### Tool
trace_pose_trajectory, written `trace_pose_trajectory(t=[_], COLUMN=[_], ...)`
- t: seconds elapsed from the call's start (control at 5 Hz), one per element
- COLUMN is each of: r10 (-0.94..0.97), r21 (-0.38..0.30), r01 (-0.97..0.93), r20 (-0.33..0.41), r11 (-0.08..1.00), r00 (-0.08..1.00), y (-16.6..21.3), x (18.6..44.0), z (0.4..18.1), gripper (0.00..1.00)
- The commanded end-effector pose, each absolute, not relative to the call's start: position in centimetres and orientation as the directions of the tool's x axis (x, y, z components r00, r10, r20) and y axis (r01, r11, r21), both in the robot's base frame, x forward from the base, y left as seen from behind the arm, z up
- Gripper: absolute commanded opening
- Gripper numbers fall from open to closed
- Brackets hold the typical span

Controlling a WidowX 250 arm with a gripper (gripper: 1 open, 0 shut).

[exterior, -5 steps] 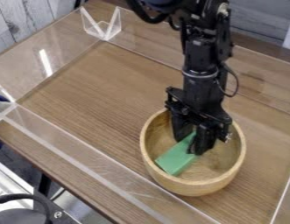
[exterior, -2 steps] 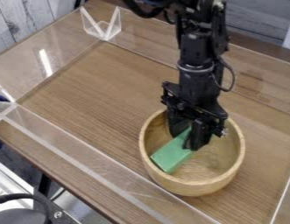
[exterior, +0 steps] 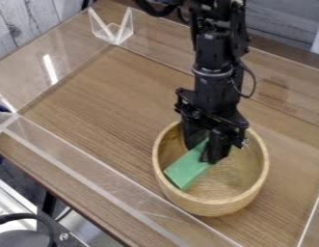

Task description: Remove the green block from inside the brown bowl and put it on the table

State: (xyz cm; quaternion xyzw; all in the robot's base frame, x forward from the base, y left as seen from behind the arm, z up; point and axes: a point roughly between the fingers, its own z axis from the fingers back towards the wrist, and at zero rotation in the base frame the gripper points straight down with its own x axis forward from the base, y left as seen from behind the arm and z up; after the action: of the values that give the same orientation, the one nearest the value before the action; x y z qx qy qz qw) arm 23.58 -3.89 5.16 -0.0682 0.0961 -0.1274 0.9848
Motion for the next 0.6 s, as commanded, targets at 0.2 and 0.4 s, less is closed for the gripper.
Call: trace_pose_trajectory(t=[0.2,0.4], r10=[-0.248,-0.244], r21=[-0.147,-0.146], r01=[0.234,0.230], r20=[-0.083,-0.080], r11=[0.961,0.962], r00=[0.965,0.967], y=[-3.44,-3.27], x=[24.84,24.85], z=[7.76,8.06], gripper=[0.00,0.00])
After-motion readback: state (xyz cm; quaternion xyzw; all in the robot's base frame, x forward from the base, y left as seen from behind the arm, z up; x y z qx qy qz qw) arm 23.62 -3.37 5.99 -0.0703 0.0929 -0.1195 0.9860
